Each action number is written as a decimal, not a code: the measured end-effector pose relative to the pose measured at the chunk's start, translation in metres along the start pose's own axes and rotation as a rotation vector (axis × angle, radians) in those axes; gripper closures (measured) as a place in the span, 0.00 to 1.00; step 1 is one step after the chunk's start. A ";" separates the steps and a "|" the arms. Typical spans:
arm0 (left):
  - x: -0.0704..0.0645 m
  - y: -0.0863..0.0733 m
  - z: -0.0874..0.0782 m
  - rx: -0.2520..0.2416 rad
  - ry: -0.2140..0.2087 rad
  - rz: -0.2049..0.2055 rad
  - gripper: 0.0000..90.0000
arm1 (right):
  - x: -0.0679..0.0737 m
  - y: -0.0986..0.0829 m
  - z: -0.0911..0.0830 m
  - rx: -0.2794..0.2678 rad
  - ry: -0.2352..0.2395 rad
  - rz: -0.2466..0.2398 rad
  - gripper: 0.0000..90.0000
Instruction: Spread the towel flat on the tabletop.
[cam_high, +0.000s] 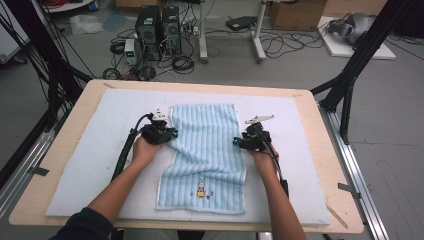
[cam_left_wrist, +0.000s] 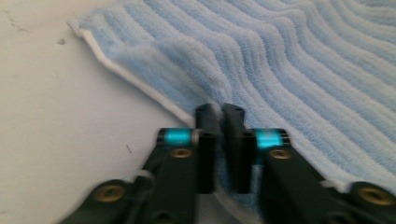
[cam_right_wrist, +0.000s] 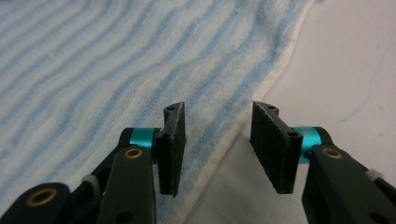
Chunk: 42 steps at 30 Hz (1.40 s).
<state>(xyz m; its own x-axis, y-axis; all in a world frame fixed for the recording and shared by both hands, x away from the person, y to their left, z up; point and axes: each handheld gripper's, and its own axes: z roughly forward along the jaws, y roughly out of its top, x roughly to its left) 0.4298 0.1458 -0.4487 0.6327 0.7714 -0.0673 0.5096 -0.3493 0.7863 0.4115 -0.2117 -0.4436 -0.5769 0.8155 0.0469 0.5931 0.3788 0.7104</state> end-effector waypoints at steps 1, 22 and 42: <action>0.002 0.000 0.001 -0.005 0.002 -0.003 0.96 | 0.001 0.001 0.000 -0.008 0.006 -0.012 0.84; 0.034 0.022 0.021 -0.049 0.042 -0.178 0.54 | -0.004 0.027 0.032 -0.097 -0.167 0.028 0.77; -0.003 -0.004 -0.002 -0.031 0.044 -0.026 0.96 | 0.016 0.002 0.008 -0.051 -0.020 -0.046 0.94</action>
<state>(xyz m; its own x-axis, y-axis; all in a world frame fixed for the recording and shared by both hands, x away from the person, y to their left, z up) 0.4247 0.1457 -0.4504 0.5927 0.8031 -0.0619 0.5069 -0.3122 0.8035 0.4084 -0.1945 -0.4468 -0.5908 0.8068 -0.0003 0.5370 0.3935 0.7461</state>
